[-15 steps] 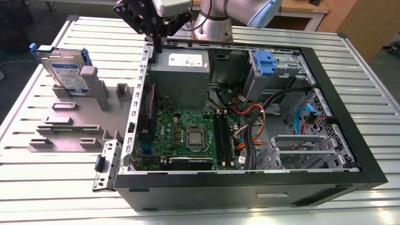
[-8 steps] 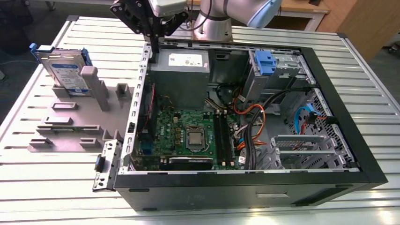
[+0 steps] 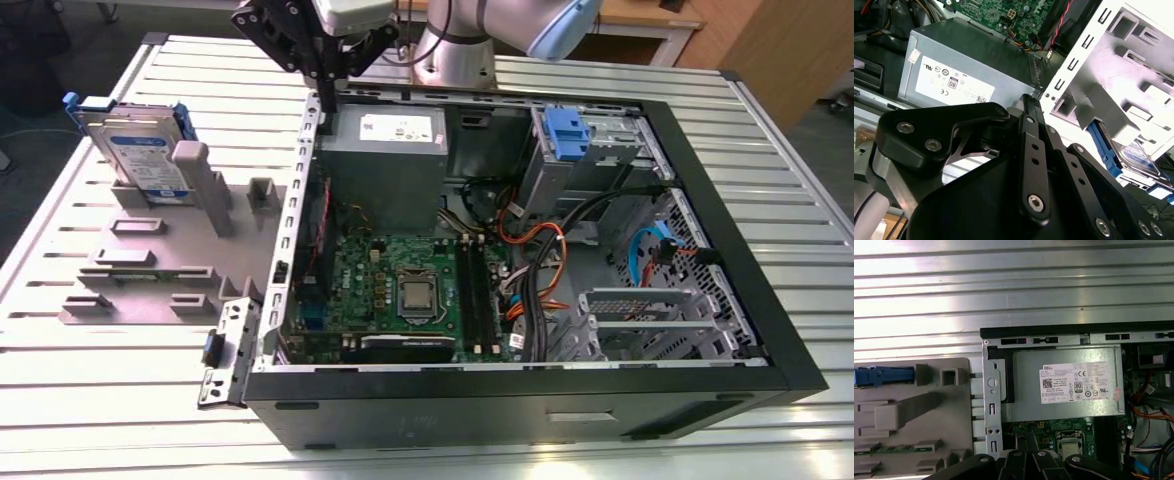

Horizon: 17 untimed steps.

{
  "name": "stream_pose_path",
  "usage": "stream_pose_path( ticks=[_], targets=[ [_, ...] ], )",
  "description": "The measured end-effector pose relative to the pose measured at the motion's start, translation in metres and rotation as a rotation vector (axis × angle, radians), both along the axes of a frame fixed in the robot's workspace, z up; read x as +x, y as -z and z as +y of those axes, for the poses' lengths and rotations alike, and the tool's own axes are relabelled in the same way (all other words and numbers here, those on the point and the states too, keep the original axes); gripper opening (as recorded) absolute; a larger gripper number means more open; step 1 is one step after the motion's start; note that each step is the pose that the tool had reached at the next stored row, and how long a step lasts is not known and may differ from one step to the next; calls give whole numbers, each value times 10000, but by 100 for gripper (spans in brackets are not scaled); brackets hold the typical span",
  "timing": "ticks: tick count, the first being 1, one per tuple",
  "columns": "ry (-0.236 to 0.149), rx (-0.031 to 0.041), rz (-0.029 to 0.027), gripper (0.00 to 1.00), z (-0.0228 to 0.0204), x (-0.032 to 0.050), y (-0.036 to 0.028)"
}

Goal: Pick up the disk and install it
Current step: 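Reach for the disk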

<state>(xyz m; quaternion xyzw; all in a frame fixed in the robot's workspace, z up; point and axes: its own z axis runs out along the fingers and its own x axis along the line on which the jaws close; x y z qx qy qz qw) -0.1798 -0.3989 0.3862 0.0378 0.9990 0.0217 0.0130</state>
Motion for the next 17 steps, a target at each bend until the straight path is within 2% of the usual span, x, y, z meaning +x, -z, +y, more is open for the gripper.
stream_pose_path(
  ticks=[8, 17],
  targets=[
    [0, 0, 0, 11, 0, -25, 0],
    [1, 0, 0, 11, 0, -101, 0]
  ],
)
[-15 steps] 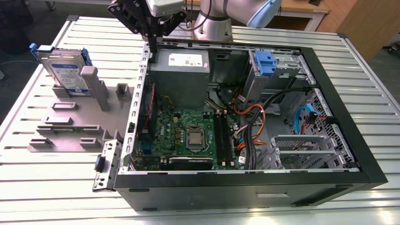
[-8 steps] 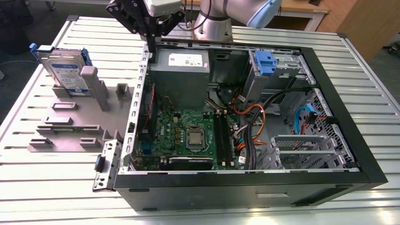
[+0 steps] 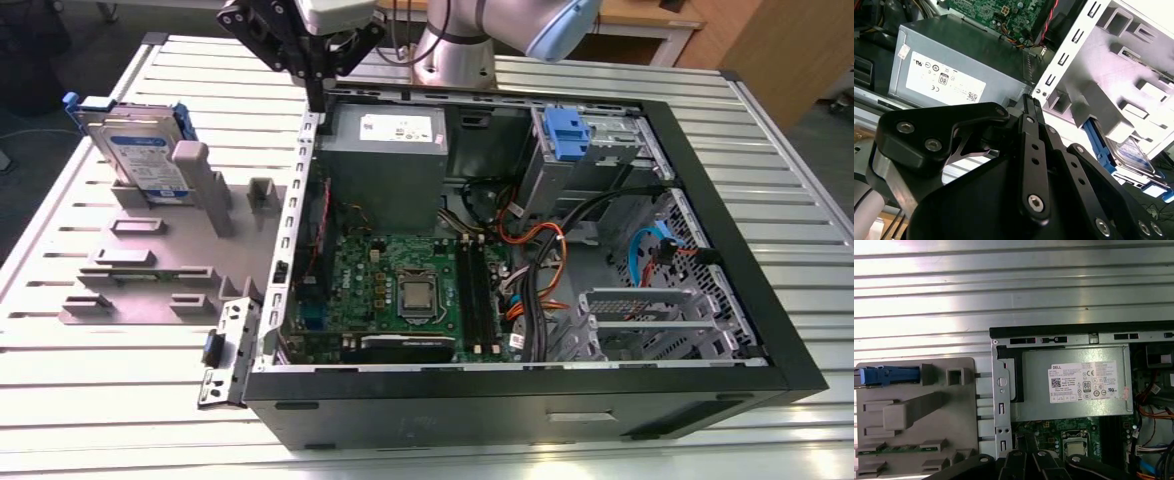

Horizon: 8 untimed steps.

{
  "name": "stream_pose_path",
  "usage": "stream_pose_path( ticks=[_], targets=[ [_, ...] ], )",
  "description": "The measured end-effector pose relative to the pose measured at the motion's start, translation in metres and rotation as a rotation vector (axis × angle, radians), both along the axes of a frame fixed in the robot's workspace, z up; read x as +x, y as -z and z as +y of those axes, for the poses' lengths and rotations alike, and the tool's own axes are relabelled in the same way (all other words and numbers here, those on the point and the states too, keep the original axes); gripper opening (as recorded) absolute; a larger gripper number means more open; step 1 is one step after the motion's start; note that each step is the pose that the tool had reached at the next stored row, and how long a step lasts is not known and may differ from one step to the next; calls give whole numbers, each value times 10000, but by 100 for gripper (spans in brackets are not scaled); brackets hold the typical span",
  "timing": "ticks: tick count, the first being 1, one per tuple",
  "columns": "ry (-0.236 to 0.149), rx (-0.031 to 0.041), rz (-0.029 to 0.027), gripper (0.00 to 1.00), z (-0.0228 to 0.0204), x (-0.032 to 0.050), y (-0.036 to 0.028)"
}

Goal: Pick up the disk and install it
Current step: 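Reach for the disk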

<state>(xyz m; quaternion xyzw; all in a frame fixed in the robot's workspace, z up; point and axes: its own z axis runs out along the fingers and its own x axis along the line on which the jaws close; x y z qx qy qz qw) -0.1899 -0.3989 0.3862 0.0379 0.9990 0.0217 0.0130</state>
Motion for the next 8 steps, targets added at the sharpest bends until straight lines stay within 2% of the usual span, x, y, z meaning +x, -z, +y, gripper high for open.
stream_pose_path(
  ticks=[8],
  targets=[
    [-1, 0, -1, 11, 0, -32, 1]
  ],
)
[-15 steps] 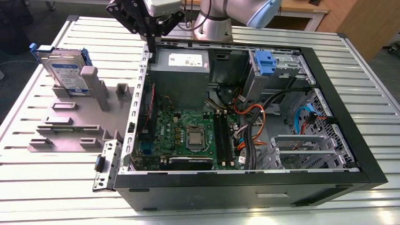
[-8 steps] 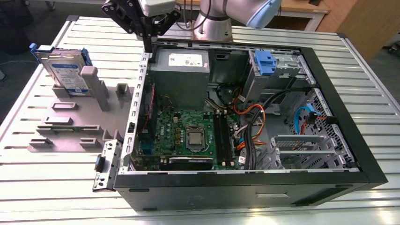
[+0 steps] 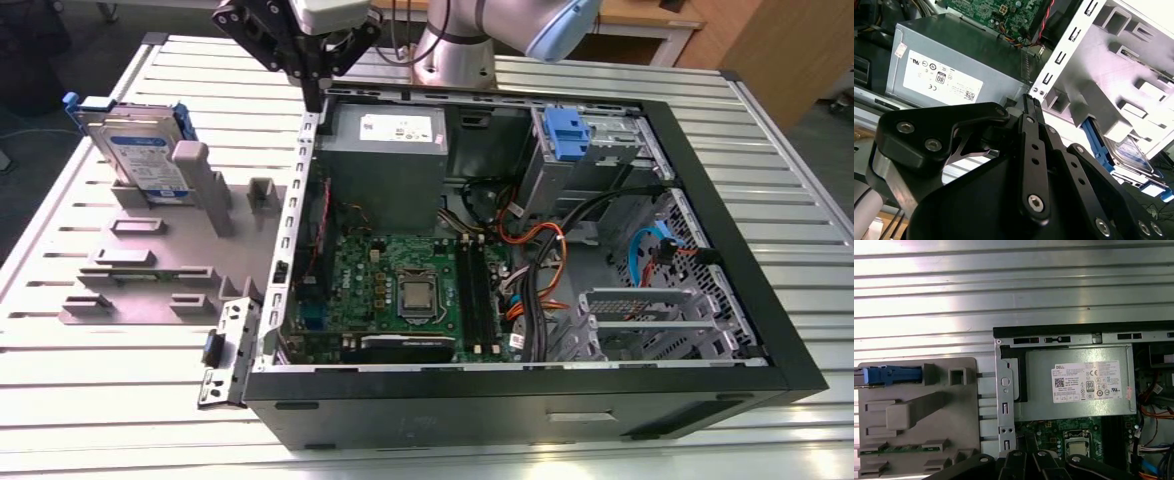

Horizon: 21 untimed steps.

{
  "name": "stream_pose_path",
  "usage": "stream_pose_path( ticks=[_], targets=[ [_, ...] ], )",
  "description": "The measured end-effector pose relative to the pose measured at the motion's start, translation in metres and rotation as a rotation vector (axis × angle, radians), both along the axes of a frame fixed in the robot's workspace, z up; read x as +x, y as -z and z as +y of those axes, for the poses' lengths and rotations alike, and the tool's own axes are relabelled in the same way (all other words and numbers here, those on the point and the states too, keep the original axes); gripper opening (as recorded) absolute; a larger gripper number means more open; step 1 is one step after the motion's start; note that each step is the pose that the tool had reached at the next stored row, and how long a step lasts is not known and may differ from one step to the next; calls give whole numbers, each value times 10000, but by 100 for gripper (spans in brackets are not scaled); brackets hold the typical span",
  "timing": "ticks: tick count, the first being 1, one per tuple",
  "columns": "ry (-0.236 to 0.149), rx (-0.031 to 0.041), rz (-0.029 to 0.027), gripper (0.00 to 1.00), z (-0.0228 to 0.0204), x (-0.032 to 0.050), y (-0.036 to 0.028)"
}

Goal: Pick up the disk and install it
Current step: 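Reach for the disk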

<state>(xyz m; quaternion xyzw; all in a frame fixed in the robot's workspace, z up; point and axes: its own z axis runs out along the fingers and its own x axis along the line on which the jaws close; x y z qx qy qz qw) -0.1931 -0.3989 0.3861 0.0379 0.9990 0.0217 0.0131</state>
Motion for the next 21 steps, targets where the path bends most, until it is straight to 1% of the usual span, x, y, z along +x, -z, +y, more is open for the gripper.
stream_pose_path(
  ticks=[2, 3, 4, 21],
  targets=[
    [0, 0, 1, 11, 0, -4, 0],
    [0, 0, 74, 11, 0, -31, 14],
    [0, 0, 75, 11, 0, -67, 16],
    [1, 0, 75, 11, 0, -114, 16]
  ],
)
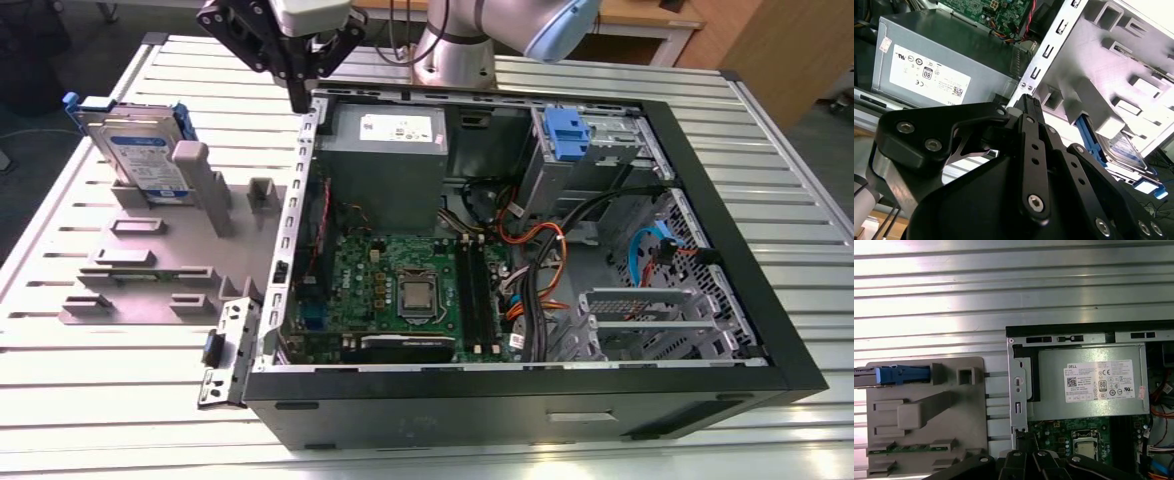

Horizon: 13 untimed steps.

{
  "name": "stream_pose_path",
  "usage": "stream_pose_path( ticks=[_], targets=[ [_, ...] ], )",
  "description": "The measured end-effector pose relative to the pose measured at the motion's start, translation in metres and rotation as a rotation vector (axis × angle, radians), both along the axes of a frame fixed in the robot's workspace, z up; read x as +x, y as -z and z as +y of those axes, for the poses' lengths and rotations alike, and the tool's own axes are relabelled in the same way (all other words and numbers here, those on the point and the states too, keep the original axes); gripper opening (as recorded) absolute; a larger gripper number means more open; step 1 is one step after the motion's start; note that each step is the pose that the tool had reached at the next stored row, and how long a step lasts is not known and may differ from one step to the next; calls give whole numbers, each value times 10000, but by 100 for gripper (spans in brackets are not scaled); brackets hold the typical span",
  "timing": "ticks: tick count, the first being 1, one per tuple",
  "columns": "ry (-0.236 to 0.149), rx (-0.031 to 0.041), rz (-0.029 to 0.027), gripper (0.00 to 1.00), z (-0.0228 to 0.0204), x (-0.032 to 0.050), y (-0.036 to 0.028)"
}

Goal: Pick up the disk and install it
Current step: 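Reach for the disk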

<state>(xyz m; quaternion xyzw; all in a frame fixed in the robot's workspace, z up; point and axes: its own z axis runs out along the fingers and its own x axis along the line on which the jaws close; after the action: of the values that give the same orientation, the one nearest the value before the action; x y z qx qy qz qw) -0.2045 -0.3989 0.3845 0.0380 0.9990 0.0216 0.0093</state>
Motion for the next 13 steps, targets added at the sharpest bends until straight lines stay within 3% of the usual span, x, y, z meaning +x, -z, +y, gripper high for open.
stream_pose_path(
  ticks=[7, 10, 13],
  targets=[
    [0, 1, 0, 11, 0, -32, 0],
    [-1, 1, -1, 11, 14, -98, 1],
    [1, 2, -1, 11, 59, -187, 2]
  ],
)
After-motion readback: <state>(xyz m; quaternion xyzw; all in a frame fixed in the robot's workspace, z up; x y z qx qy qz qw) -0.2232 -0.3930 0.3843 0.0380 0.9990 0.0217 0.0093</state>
